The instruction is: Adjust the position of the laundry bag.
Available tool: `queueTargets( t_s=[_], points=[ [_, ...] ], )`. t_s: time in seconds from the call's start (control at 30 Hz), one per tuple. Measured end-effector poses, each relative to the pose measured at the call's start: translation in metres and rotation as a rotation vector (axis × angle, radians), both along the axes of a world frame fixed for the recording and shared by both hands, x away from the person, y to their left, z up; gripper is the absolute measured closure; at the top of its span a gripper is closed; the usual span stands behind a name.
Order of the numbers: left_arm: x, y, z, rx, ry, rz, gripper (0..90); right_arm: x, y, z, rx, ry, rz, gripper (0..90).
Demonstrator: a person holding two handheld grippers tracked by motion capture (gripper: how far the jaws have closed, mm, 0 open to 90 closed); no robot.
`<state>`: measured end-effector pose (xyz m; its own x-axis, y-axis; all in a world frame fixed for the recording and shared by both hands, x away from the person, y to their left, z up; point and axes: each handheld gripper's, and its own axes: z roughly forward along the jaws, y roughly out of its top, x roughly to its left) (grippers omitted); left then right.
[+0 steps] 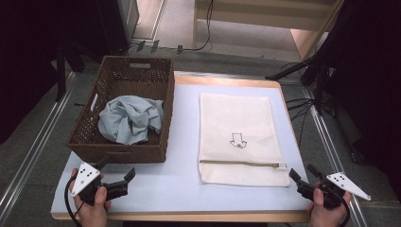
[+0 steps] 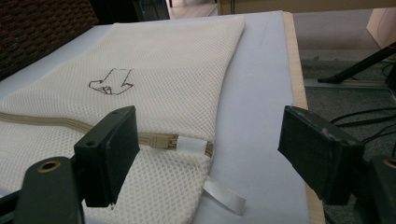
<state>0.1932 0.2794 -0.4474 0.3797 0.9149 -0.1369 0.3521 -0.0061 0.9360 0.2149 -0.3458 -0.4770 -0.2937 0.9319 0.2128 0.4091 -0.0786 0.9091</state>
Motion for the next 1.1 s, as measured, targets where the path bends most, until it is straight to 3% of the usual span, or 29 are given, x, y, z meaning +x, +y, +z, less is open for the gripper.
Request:
queueTargets(
  t_s=[0.3,0.5,0.53,0.57,0.6,0.63,0.7,0.8,0.87,0.97,1.1],
  points=[
    [-0.003,-0.026,0.006,0.001,-0.016,-0.024,0.6,0.004,0.003,0.000,0.037,0.009,0.014,21.4],
    [-0.001,-0.055,0.007,0.042,-0.012,-0.063,0.7,0.007,0.008,0.002,0.024,0.009,0.021,21.8],
    [0.000,-0.066,0.006,0.010,0.009,-0.086,0.7,0.008,0.009,0.002,0.024,0.013,0.023,22.1],
    [0.001,-0.070,0.007,-0.051,0.032,-0.111,0.7,0.010,0.010,0.002,0.018,0.015,0.019,22.8],
    [0.002,-0.075,0.008,-0.080,0.041,-0.132,0.7,0.011,0.010,0.002,0.013,0.015,0.015,23.5],
    [0.002,-0.075,0.008,-0.080,0.041,-0.132,0.7,0.012,0.011,0.002,0.004,0.014,0.014,23.8],
    [0.001,-0.095,0.012,-0.004,0.010,-0.156,0.8,0.015,0.012,0.003,0.008,0.023,0.005,24.6],
    [0.004,-0.110,0.010,0.009,0.011,-0.172,2.5,0.020,0.017,0.004,0.021,0.031,0.007,24.8],
    [0.008,-0.119,0.008,0.011,0.021,-0.171,4.4,0.022,0.023,0.004,-0.001,0.043,0.020,24.1],
    [0.014,-0.133,0.005,0.004,0.047,-0.187,7.7,0.026,0.029,0.003,0.008,0.057,0.027,25.6],
    [0.018,-0.151,0.007,0.025,0.033,-0.215,13.7,0.033,0.033,0.002,0.008,0.068,0.032,29.3]
  ],
)
